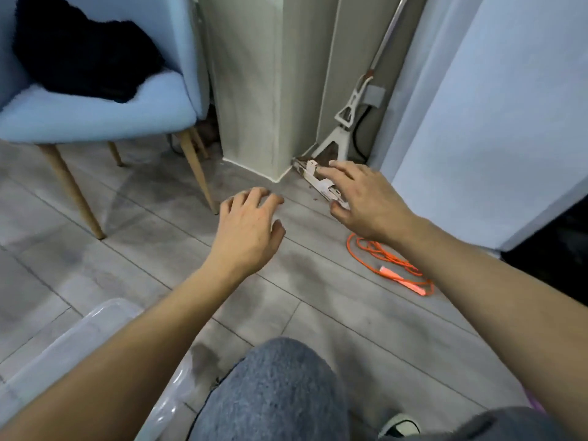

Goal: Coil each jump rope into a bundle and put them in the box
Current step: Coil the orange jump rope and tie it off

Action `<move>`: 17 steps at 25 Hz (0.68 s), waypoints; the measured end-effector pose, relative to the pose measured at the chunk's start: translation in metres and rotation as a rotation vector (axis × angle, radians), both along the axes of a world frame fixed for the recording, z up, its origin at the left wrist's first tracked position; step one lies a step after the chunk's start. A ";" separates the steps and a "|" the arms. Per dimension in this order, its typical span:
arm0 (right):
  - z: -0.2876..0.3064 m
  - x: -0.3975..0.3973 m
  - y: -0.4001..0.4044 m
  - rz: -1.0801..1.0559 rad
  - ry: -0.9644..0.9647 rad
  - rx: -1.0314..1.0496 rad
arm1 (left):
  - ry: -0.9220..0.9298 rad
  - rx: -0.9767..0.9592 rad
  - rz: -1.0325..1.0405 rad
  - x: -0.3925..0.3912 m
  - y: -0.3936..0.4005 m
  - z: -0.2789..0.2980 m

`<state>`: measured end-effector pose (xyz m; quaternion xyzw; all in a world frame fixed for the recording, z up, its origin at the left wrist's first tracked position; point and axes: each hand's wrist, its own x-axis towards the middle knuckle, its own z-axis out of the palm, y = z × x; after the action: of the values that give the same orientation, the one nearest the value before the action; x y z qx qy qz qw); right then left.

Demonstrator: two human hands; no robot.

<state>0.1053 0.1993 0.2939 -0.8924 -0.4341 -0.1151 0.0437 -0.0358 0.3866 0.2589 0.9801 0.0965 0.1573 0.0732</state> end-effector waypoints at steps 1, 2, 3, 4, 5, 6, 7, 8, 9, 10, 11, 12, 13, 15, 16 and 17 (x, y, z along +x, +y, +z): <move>-0.002 0.005 -0.018 -0.027 0.000 0.010 | 0.002 -0.004 -0.031 0.010 -0.011 0.000; -0.005 0.009 -0.035 -0.055 0.009 0.020 | 0.005 -0.008 -0.063 0.019 -0.022 0.000; -0.011 0.014 -0.052 -0.086 0.027 0.031 | 0.007 -0.010 -0.095 0.030 -0.032 -0.003; -0.018 0.018 -0.066 -0.109 0.045 0.046 | 0.013 -0.012 -0.124 0.041 -0.042 -0.006; -0.029 0.024 -0.081 -0.138 0.066 0.058 | 0.024 -0.013 -0.155 0.054 -0.053 -0.012; -0.042 0.029 -0.095 -0.169 0.089 0.068 | 0.036 -0.014 -0.184 0.066 -0.063 -0.020; -0.058 0.035 -0.110 -0.207 0.116 0.073 | 0.053 -0.013 -0.216 0.078 -0.072 -0.030; -0.077 0.040 -0.125 -0.247 0.140 0.074 | 0.073 -0.016 -0.253 0.091 -0.080 -0.041; -0.097 0.044 -0.138 -0.281 0.167 0.065 | 0.093 -0.035 -0.291 0.104 -0.088 -0.052; -0.119 0.050 -0.150 -0.308 0.197 0.048 | 0.105 -0.066 -0.332 0.119 -0.096 -0.065; -0.141 0.054 -0.161 -0.322 0.231 0.031 | 0.109 -0.095 -0.371 0.132 -0.103 -0.077; -0.163 0.057 -0.171 -0.331 0.267 0.016 | 0.116 -0.104 -0.412 0.144 -0.111 -0.091; -0.185 0.061 -0.181 -0.348 0.299 0.003 | 0.121 -0.092 -0.455 0.155 -0.120 -0.106; -0.226 0.067 -0.195 -0.387 0.356 -0.032 | 0.146 -0.064 -0.523 0.173 -0.135 -0.139; -0.245 0.069 -0.201 -0.396 0.378 -0.047 | 0.177 -0.058 -0.541 0.181 -0.141 -0.155; -0.263 0.070 -0.206 -0.402 0.407 -0.058 | 0.217 -0.052 -0.552 0.186 -0.147 -0.170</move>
<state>0.1753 -0.0064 0.0305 -0.9662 -0.2340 0.0723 0.0807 0.1506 0.2394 0.0885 0.9782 -0.1623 0.0232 0.1275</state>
